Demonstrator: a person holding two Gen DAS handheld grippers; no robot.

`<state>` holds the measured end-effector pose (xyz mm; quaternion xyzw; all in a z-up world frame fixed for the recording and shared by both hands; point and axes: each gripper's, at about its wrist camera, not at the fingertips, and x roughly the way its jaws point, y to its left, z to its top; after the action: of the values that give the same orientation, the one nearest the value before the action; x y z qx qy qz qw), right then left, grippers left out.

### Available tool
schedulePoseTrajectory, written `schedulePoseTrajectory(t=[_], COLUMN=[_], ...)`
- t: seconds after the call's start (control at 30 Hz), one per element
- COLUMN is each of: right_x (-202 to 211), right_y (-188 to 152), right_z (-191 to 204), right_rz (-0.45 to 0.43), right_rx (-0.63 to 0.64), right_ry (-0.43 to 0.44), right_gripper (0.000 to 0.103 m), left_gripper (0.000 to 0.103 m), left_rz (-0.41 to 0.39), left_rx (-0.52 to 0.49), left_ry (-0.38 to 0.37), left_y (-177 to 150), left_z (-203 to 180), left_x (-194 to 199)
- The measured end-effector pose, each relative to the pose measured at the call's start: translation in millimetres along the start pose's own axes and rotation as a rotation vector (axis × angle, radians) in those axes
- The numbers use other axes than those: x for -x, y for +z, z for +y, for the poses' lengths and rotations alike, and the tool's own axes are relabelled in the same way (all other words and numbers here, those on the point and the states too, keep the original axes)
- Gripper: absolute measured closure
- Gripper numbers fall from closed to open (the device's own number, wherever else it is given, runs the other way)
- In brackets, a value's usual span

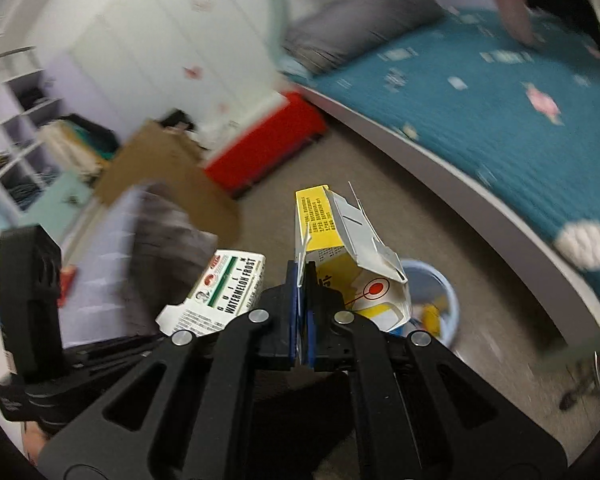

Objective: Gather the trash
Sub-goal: 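Carry the medicine box and carton over the bucket and open both grippers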

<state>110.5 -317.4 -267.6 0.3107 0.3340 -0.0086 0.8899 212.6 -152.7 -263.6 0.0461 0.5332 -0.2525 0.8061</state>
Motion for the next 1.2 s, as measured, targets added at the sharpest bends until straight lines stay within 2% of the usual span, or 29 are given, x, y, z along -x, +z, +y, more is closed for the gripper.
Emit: schedulePoseTrajectory(t=[0.1,0.17,0.33,0.4,0.43,0.5,0.53,0.77,0.93,1.07,1.2], right_x=[-26,-40,-70,-78,-83,-92,-94,-112,-121,-124,-131], right_y=[-11,-18,-24,-25,-26,-27,-29,-40,-40,-35,-29], right_z=[-41,-55,-83,-92,-91,-97,-98,-103,-101,-94,-89], right_rz=[0.048,0.069,0.107,0.115,0.119,0.134,0.139,0.184,0.198,0.195,0.192], right_rx=[-0.041,-0.071,-0.128,-0.147,-0.155,-0.168,-0.17,-0.184,-0.181,-0.174,-0.182], right_ry=[-0.072,-0.097,-0.148,-0.161,-0.163,-0.167,-0.168,-0.162,-0.149,-0.139,-0.129], right_gripper=[0.099,0.099,0.099,0.099,0.099,0.099,0.099,0.099,0.099,0.099,0.099], left_gripper=[0.101,0.101,0.1,0.095,0.089,0.039,0.034,0.034,0.034,0.033,0.028], left_rz=[0.093,0.15,0.226,0.235,0.249,0.265,0.257,0.286,0.303,0.287,0.238], left_rx=[-0.018,-0.02,-0.022,-0.019,-0.014,0.007,0.018,0.038,0.048,0.047,0.062], left_ry=[0.006,0.01,0.006,-0.003,-0.008,-0.007,0.003,0.077,0.101,0.12,0.157], left_y=[2,8,28,37,42,47,47,35,32,32,35], left_z=[-7,-7,-3,-2,-1,3,6,26,28,28,34], left_x=[-50,-84,-132,-145,-154,-160,-163,-175,-179,-173,-160])
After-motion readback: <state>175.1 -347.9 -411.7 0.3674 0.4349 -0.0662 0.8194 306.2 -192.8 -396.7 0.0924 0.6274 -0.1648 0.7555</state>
